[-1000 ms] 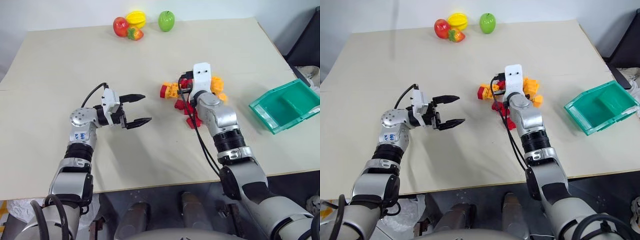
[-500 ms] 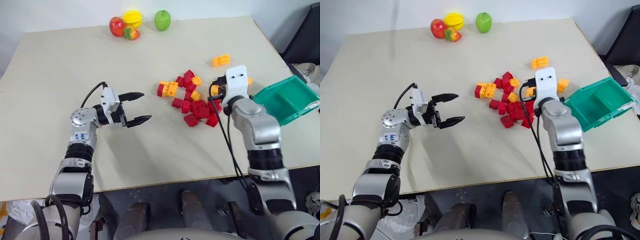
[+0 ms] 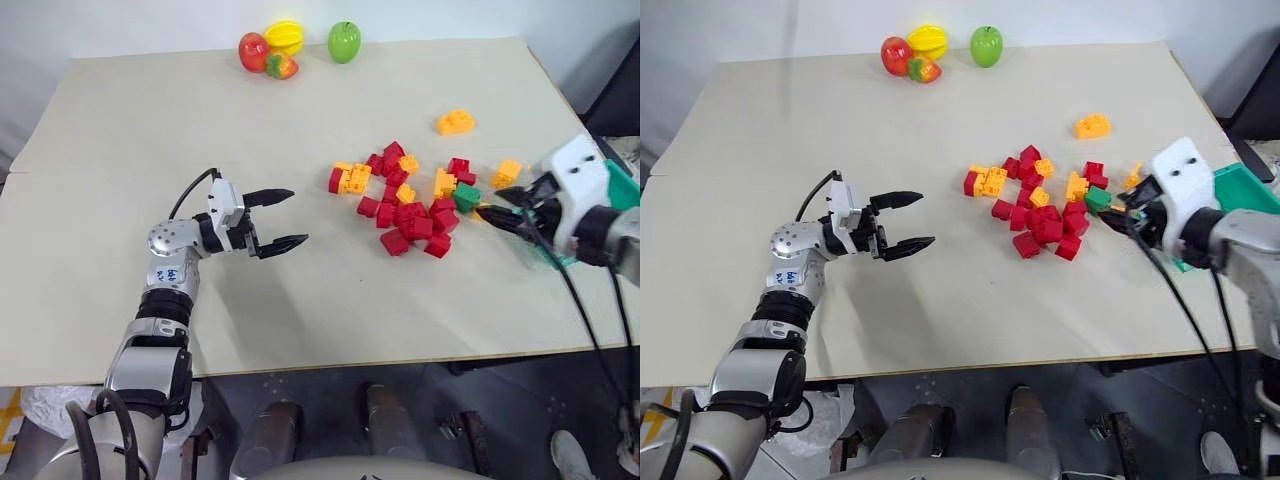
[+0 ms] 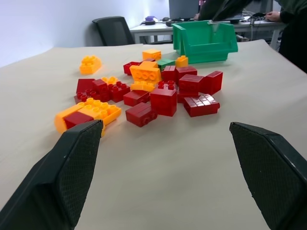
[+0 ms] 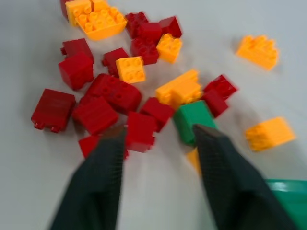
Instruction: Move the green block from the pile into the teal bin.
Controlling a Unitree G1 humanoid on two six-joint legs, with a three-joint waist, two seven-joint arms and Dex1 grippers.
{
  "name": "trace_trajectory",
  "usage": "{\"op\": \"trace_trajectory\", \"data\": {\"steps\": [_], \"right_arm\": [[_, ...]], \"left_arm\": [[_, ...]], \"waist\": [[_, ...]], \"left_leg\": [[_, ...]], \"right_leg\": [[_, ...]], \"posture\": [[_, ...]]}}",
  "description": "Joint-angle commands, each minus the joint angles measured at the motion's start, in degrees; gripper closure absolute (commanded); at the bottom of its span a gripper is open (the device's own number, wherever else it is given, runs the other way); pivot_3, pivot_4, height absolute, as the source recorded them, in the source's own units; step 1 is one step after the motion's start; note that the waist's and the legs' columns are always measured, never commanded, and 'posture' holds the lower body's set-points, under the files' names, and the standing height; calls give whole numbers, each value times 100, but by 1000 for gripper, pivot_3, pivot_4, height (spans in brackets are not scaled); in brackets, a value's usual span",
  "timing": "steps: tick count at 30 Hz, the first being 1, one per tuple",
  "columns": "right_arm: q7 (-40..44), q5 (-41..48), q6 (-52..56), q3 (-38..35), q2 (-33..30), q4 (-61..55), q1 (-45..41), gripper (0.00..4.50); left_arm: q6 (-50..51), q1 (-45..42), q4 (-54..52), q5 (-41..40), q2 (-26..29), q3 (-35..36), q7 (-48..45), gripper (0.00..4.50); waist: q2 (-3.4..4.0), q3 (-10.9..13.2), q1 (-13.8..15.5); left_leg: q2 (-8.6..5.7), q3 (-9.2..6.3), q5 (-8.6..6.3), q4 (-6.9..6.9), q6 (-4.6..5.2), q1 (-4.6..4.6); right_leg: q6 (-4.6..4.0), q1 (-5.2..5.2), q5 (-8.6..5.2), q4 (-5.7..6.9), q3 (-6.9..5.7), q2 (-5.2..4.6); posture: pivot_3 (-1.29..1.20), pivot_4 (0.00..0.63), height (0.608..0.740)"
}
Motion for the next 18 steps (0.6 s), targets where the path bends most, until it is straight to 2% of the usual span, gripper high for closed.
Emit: {"op": "trace_trajectory", "data": {"steps": [1, 3, 4, 10, 18], "right_arm": [[404, 74, -197, 72, -248, 304, -165, 935], [581, -68, -355, 437, -295, 665, -398, 254], [642, -233, -511, 720, -254, 993, -639, 54], [569, -1514, -1450, 2182, 375, 3485, -2265, 54], [898, -2693, -3113, 3123, 1451, 6691, -3660, 54]], "left_arm": [[-6, -84, 22, -63, -16, 59, -99, 0], [-3, -110, 43, -59, -35, 62, -119, 0], [-10, -130, 61, -52, -42, 54, -146, 0], [-21, -207, 108, -34, -85, 47, -177, 0], [52, 15, -277, -81, -20, 91, -93, 0]], "waist": [[0, 0, 1], [0, 0, 0], [-1, 0, -10], [-4, 3, -20], [-4, 4, -47]], "left_leg": [[2, 3, 0, 0, 0, 0], [2, 7, 0, 2, 0, 1], [2, 9, 0, 2, 0, 1], [5, 33, 1, 3, 2, 4], [5, 34, -2, -4, 8, -8]], "right_leg": [[-1, 0, 3, -10, 0, 1], [-1, 1, 5, -11, 2, 1], [0, 1, 7, -12, 3, 0], [1, -3, 19, -22, 10, 1], [4, -11, 23, -19, 6, 1]], "posture": [[0, 150, 740], [0, 150, 740], [0, 150, 740], [0, 150, 740], [0, 150, 740]]}}
